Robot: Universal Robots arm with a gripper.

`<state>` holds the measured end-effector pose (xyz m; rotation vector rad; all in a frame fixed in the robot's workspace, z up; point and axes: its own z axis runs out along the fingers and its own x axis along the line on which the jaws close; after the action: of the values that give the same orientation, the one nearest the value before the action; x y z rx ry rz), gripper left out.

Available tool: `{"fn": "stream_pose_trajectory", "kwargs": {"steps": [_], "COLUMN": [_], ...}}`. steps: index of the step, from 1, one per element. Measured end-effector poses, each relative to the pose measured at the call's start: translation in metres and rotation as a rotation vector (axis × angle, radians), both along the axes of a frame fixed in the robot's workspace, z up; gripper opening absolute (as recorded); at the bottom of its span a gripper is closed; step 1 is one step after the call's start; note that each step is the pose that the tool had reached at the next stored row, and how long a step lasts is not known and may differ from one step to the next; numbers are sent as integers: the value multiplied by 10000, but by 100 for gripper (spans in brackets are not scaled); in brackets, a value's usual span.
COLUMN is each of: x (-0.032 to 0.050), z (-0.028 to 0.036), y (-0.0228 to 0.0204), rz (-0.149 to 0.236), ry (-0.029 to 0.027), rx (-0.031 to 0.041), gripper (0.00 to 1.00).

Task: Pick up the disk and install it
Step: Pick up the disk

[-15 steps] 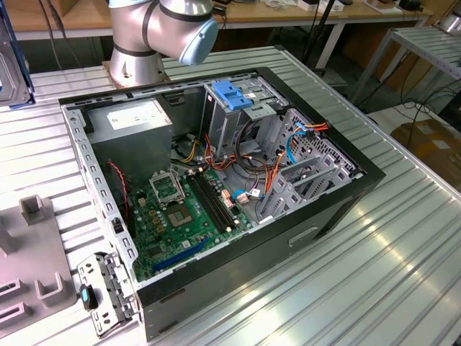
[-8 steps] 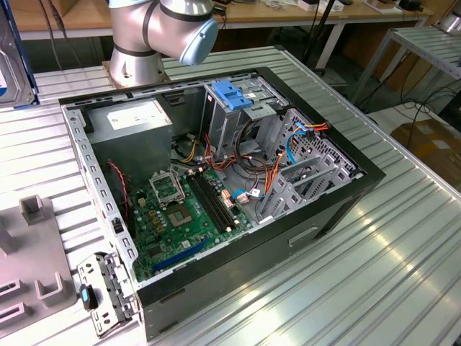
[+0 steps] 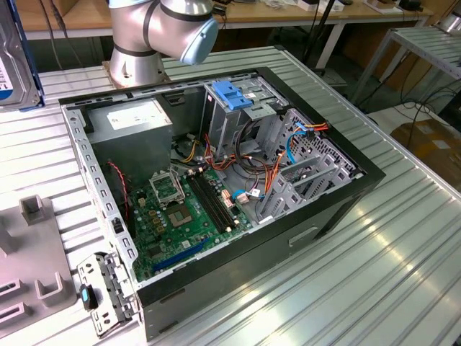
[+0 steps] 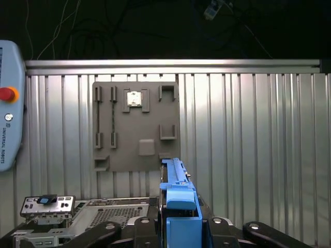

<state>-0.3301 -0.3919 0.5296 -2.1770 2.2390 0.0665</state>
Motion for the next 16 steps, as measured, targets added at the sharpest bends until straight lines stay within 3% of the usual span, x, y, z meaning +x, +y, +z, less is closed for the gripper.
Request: {"fn": "stream_pose_trajectory", "kwargs": {"steps": [16], "x": [108], "z": [0], "y": [-54], "rz": [0], "ry": [0], "rx": [-1], "gripper": [37]}}
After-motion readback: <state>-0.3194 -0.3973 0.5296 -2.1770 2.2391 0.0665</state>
